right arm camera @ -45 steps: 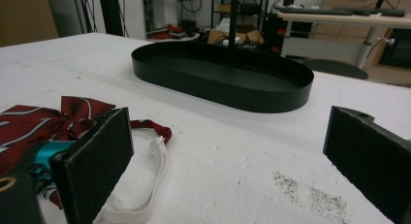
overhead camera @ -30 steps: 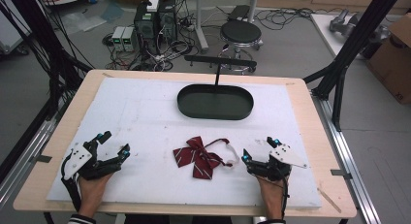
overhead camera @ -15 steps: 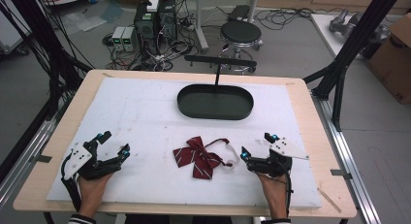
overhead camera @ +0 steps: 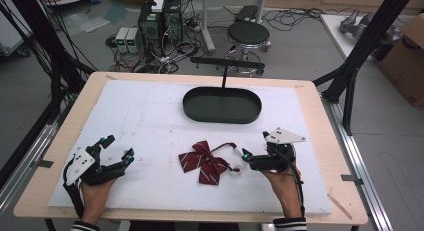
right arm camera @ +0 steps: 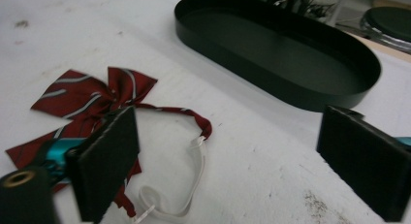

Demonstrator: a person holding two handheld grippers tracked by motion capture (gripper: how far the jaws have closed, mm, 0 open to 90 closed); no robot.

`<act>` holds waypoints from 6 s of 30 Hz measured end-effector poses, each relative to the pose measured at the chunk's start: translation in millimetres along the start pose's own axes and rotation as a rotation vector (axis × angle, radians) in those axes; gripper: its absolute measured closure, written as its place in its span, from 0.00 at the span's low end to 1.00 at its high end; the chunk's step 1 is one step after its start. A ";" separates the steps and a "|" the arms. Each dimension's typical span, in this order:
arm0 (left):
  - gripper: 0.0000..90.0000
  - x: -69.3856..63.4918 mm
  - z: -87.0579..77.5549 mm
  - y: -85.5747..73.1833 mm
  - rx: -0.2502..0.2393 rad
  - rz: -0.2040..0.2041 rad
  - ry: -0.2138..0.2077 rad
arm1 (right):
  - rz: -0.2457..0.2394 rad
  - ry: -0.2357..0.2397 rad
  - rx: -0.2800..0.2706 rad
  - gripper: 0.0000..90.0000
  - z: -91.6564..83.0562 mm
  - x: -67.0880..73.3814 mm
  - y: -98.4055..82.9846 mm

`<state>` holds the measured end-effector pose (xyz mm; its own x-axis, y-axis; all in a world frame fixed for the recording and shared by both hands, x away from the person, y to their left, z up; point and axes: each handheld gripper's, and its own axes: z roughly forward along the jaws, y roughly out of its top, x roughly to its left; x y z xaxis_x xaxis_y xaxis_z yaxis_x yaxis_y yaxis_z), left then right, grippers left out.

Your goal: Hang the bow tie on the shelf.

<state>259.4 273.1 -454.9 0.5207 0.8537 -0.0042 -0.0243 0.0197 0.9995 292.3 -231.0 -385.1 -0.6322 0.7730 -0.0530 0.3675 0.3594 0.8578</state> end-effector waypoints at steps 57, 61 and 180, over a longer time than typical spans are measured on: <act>0.19 0.2 -0.1 0.0 0.001 -0.003 0.002 | -0.048 0.042 0.483 0.80 76.6 10.0 6.9; 0.19 0.0 -0.1 0.0 0.000 -0.001 0.003 | -0.039 0.055 0.507 0.81 79.3 10.1 6.7; 0.19 0.1 0.0 -0.1 0.000 -0.001 0.002 | 0.025 -0.080 -0.263 0.94 79.8 -65.6 156.1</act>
<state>259.4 273.1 -454.9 0.5186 0.8550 -0.0050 -0.0242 0.0206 0.9995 445.6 -183.9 -288.6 -0.5654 0.8226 -0.0613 0.1864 0.1997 0.9620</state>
